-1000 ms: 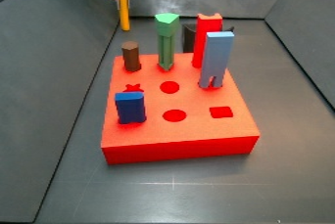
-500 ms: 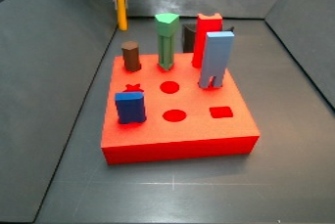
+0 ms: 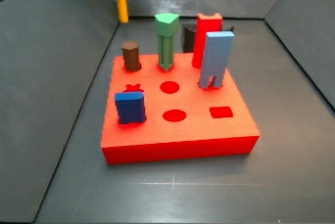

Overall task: Pick up the oval object. Move up. Move to above the board. Insert the oval object.
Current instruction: Move up, then move to above the board.

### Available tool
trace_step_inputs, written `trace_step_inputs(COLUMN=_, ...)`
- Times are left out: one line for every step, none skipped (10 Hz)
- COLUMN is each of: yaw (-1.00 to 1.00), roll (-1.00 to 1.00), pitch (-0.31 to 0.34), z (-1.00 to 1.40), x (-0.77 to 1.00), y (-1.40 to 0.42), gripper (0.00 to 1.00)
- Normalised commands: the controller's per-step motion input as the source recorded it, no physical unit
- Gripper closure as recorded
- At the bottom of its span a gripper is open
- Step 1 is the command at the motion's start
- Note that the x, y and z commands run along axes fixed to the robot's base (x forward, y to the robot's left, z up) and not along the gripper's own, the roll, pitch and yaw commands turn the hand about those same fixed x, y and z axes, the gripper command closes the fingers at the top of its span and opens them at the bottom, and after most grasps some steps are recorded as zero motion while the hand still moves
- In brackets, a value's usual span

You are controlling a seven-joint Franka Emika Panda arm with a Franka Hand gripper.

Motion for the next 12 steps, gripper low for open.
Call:
trace_step_inputs(yaw=0.0, roll=0.11, pitch=0.107, z=0.35, x=-0.03, y=-0.01, gripper=1.0)
trace_step_inputs(yaw=0.01, roll=0.11, pitch=0.109, z=0.28, x=-0.03, y=-0.01, gripper=1.0)
trace_step_inputs(yaw=0.02, roll=0.11, pitch=0.107, z=0.17, x=-0.03, y=0.0, gripper=1.0)
trace_step_inputs(yaw=0.07, roll=0.23, pitch=0.265, z=1.0, x=-0.27, y=0.28, gripper=1.0)
trace_step_inputs(yaw=0.07, roll=0.22, pitch=0.242, z=1.0, x=-0.27, y=0.27, gripper=1.0)
trace_step_inputs(yaw=0.05, roll=0.18, pitch=0.193, z=1.0, x=-0.23, y=0.22, gripper=1.0)
trace_step_inputs(yaw=0.05, roll=0.17, pitch=0.156, z=1.0, x=-0.2, y=0.18, gripper=1.0)
trace_step_inputs(yaw=0.04, roll=0.15, pitch=0.128, z=1.0, x=-0.18, y=0.15, gripper=1.0)
trace_step_inputs(yaw=0.03, roll=0.13, pitch=0.105, z=1.0, x=-0.16, y=0.13, gripper=1.0)
trace_step_inputs(yaw=0.03, roll=0.11, pitch=0.09, z=1.0, x=-0.14, y=0.1, gripper=1.0)
trace_step_inputs(yaw=0.03, roll=0.11, pitch=0.08, z=1.0, x=-0.12, y=0.09, gripper=1.0)
trace_step_inputs(yaw=0.03, roll=0.11, pitch=0.075, z=1.0, x=-0.12, y=0.07, gripper=1.0)
